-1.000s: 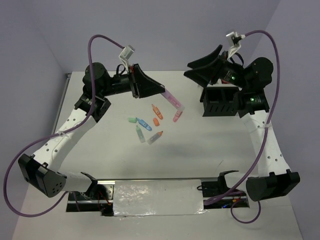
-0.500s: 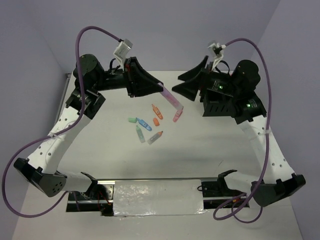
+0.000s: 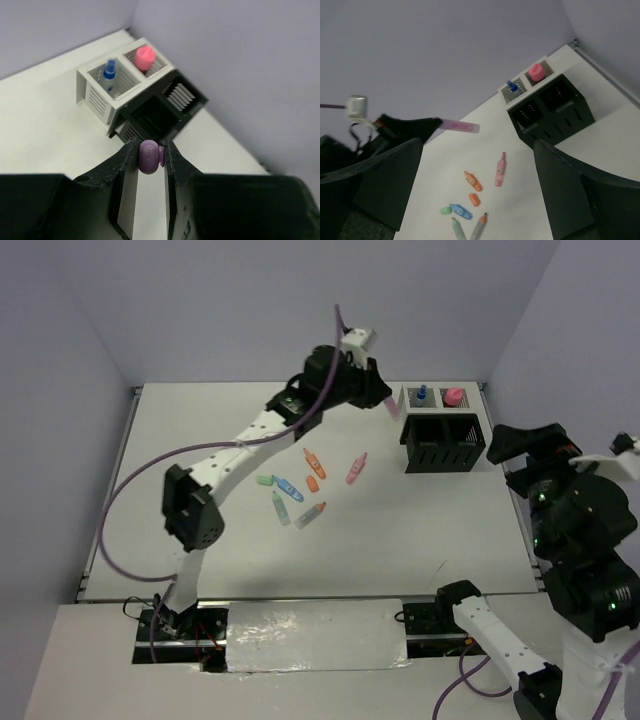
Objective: Sort the stationery into containers
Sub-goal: Place the pen in the storage box.
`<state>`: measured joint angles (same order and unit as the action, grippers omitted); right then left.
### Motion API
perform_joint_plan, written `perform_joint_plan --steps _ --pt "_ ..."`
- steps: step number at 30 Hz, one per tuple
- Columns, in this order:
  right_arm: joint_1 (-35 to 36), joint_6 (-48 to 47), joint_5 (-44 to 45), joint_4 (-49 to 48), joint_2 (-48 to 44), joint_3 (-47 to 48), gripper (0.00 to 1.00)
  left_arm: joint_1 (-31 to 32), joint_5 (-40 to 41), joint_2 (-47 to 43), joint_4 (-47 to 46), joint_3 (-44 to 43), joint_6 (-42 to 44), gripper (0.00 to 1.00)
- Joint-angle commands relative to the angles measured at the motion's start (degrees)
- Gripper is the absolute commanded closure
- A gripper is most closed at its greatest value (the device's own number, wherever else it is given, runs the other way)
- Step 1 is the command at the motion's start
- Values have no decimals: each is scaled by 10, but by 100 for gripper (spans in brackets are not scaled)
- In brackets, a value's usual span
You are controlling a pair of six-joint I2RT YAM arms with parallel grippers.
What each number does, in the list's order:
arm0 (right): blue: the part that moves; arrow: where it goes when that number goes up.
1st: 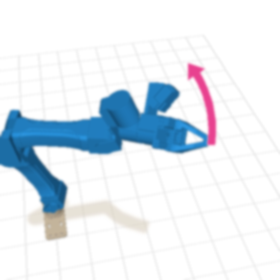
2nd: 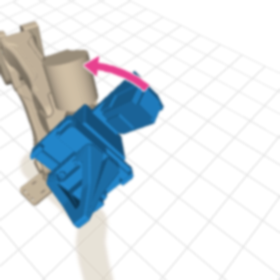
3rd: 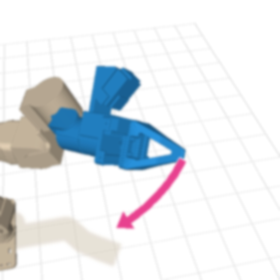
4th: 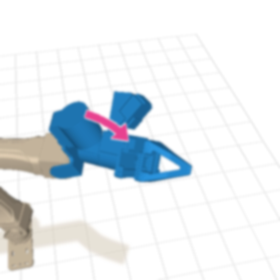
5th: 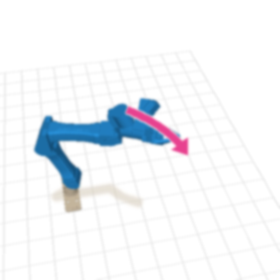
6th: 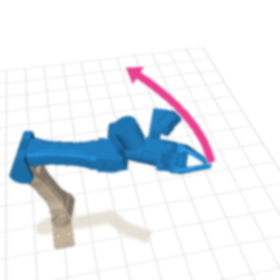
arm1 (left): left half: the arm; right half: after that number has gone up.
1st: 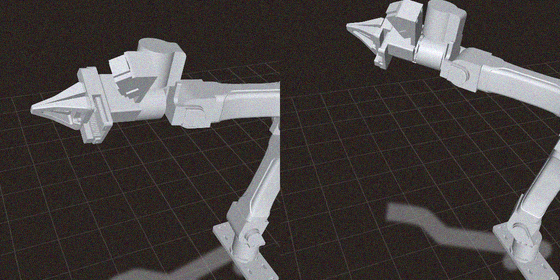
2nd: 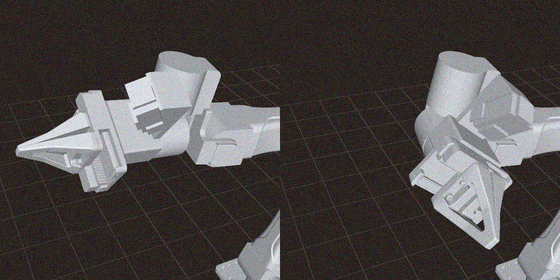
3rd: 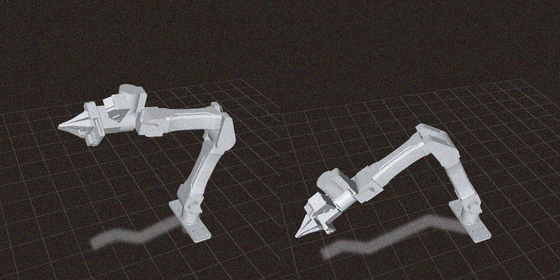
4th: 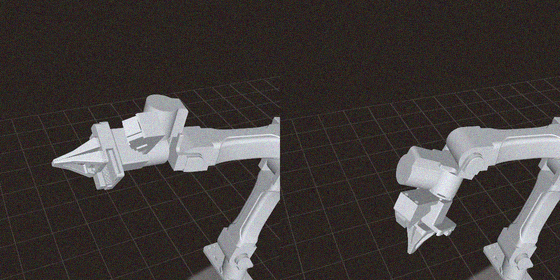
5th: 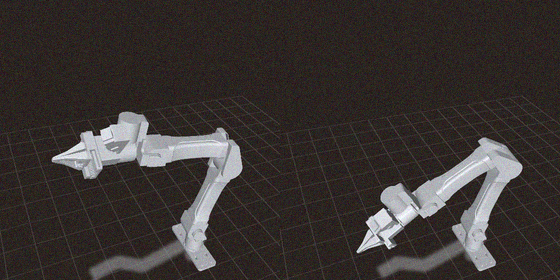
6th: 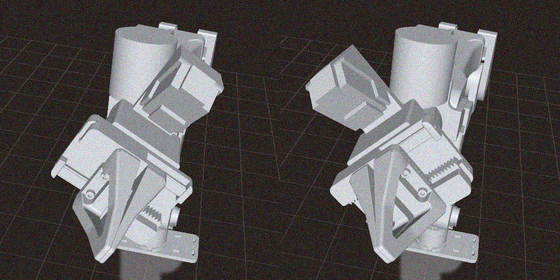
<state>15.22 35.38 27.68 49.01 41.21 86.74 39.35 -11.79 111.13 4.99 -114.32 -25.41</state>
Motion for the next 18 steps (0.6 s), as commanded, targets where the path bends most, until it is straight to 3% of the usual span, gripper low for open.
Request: perform_joint_plan --steps 1,5,10,18 --pt "1 22 59 121 -13 9 0 37 103 105 22 -120 35 100" --pt "0 31 10 149 -51 -12 0 44 115 189 13 -202 0 100" --pt "1 23 -3 206 -66 -14 0 46 109 205 -77 -179 -53 100" --pt "1 24 -19 231 -74 -13 0 45 66 206 -135 -165 -110 100"
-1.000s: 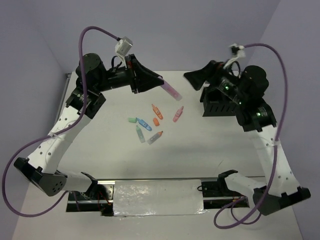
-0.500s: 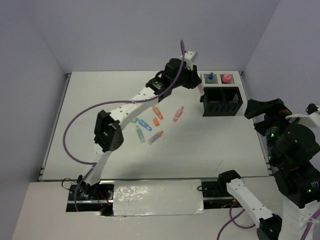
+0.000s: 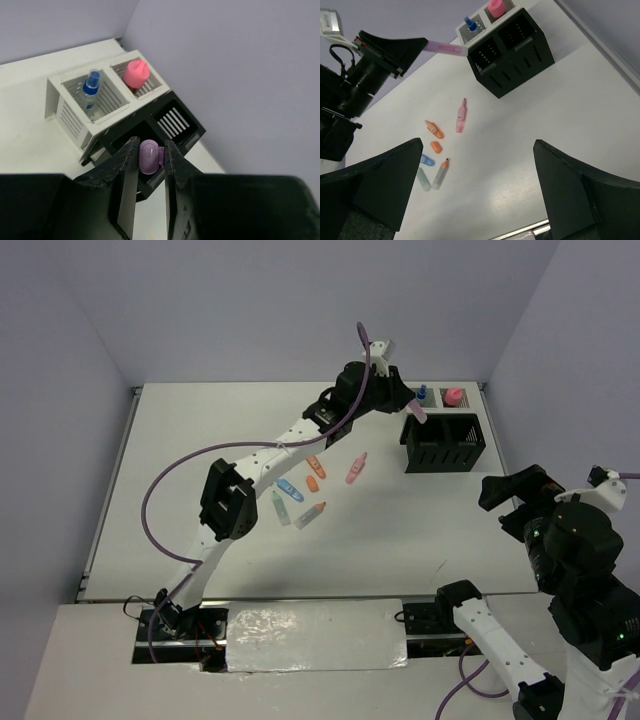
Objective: Sort the stationery into containers
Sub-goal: Place the pen in the storage box, then pick up the pen from the center of the board.
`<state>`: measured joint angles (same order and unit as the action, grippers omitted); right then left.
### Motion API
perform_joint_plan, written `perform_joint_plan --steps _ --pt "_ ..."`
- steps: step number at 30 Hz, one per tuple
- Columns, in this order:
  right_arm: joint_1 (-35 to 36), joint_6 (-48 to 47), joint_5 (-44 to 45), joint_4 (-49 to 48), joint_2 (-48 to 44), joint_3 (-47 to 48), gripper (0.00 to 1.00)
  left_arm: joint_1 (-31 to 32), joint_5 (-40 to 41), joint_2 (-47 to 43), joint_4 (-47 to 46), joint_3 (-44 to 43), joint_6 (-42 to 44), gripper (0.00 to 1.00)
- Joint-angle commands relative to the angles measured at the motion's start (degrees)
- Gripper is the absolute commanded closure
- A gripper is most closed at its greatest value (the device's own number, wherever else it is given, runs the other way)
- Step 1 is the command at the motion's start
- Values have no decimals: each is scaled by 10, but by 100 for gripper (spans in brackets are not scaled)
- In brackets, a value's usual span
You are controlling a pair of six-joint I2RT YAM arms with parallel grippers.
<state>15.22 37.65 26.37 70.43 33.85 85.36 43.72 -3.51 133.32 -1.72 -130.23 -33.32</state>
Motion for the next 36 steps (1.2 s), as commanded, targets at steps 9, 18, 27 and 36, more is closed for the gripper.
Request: perform_joint_plan --steps 9,18,27,36 --pt "1 -6 -27 13 -2 12 0 16 23 36 -75 -26 -28 92" --pt "0 -25 -51 -21 9 -5 0 16 -5 56 -62 -34 -43 45" --pt "1 -60 -89 -125 40 -70 0 0 14 -48 -16 -34 -19 1" --pt "2 -71 -226 -513 162 -266 0 -123 157 -430 345 259 21 1"
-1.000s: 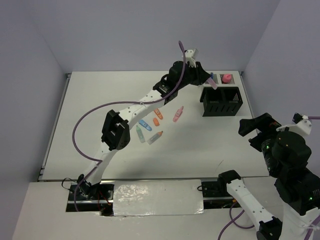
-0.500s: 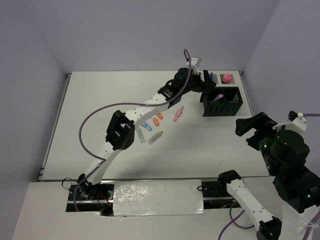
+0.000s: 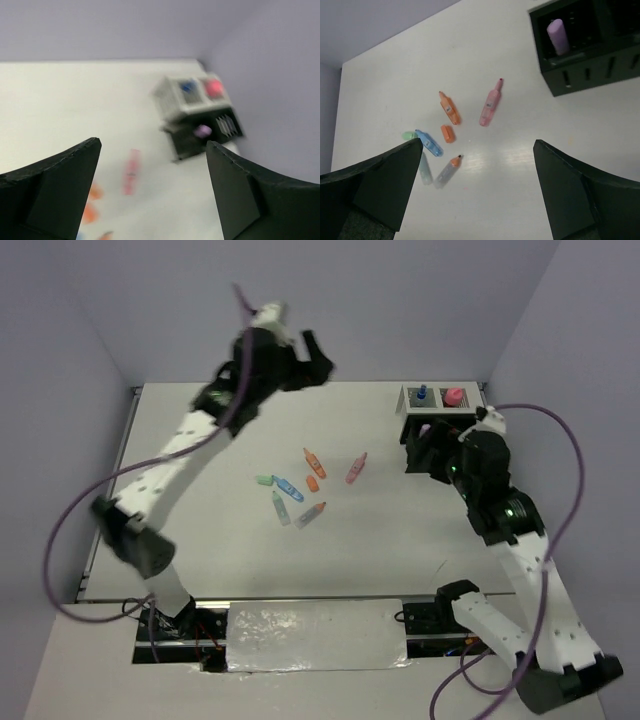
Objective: Sort the stationery into containers
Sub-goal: Pick up the pen from the center of the board.
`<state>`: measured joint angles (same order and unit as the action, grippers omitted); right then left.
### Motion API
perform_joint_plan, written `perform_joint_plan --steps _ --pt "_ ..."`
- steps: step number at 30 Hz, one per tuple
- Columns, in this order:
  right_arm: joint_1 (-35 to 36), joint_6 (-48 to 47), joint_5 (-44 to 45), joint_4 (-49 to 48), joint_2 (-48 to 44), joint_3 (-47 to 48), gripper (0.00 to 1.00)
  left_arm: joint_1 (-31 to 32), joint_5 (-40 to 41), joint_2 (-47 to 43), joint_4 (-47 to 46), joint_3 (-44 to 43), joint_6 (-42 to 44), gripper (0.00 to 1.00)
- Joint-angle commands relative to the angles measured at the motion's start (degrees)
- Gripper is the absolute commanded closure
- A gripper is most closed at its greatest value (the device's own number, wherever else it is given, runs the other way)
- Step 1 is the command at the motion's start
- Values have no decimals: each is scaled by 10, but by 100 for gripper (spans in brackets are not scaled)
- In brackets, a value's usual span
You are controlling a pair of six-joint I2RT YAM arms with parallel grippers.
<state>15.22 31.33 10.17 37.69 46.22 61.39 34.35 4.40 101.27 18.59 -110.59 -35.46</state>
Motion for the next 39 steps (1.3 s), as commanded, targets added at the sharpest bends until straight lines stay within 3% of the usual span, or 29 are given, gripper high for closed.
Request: perform_joint_plan --steps 1,5,8,12,17,25,32,39 --pt "8 -7 -72 -229 54 -40 0 -31 135 -161 181 86 63 1" --pt "35 0 -41 -322 110 -98 0 -64 192 -277 358 227 44 1" --pt "68 -6 9 -337 148 -114 0 -78 213 -366 412 344 6 1" --pt "139 -29 70 -303 244 -39 0 -99 230 -469 484 423 -22 1" --pt "179 41 58 -281 346 10 1 -121 238 -555 534 483 -58 1" --pt "212 27 68 -225 429 93 1 -122 202 -584 544 485 -89 1" --pt "213 22 58 -225 449 131 1 -122 197 -598 531 438 -56 1" --pt "213 24 77 -230 466 138 0 -122 171 -558 523 412 -33 1"
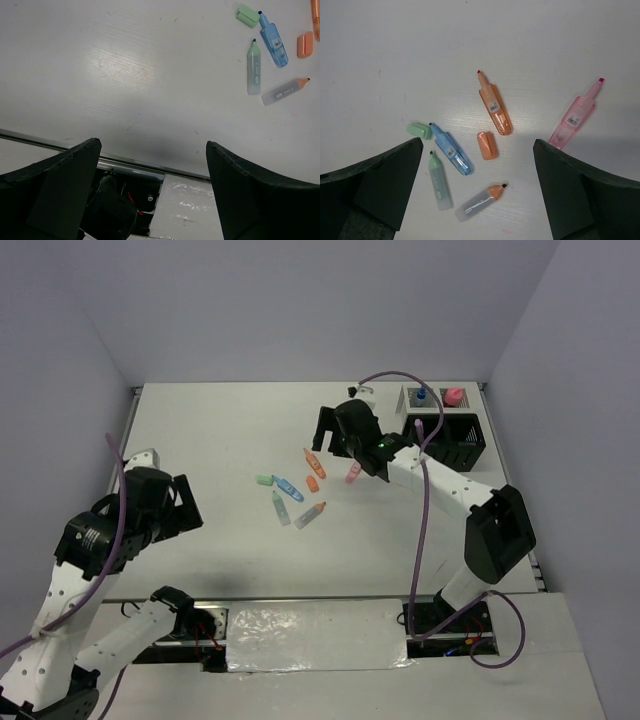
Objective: Sort the stationery into containers
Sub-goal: Pick up the pen from the center of the board.
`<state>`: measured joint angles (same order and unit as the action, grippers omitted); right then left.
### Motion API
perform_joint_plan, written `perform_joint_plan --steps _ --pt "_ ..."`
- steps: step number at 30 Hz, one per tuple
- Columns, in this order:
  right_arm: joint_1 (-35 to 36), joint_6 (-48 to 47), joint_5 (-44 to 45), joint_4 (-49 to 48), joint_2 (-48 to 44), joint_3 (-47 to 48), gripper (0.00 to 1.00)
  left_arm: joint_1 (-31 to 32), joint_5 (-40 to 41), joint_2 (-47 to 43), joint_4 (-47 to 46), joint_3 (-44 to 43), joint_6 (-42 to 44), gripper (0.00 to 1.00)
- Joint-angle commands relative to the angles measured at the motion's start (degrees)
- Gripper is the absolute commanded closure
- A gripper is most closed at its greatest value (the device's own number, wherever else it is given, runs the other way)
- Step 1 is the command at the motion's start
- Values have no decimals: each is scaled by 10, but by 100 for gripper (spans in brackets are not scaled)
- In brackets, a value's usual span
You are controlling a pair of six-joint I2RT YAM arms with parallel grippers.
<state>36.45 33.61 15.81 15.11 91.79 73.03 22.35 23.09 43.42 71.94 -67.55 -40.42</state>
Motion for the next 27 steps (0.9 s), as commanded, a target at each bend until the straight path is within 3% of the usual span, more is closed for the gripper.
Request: perform_joint_plan --steps 1,14,27 --pt "1 -2 20 -5 19 25 0 -2 -16 24 -5 -21 15 1" --pt "15 22 19 24 104 119 0 -2 -10 5 10 -29 23 1" --pt "19 20 26 31 115 120 0 -2 -30 15 -8 -19 47 1"
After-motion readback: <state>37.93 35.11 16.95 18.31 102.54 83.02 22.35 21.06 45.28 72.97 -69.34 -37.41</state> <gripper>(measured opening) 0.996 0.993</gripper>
